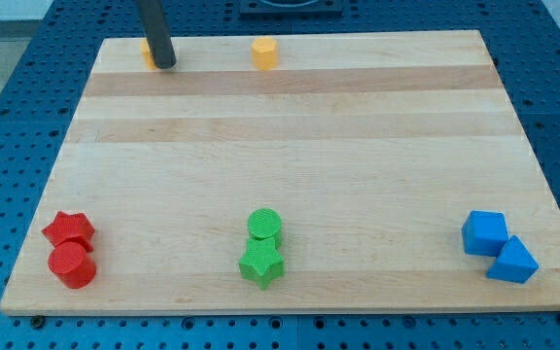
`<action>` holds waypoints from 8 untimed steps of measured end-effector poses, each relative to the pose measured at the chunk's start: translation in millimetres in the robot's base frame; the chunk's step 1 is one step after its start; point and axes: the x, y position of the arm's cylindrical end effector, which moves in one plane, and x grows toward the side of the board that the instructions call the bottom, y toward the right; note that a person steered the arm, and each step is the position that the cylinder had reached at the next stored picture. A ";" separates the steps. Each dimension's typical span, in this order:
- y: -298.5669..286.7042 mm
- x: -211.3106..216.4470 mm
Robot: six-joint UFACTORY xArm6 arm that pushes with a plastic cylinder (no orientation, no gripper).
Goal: Move the yellow hexagon to the top center of the board
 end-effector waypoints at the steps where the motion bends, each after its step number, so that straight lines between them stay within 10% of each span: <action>1: -13.2 -7.5; 4: -22.3 -16.1; 8: 102.4 -18.2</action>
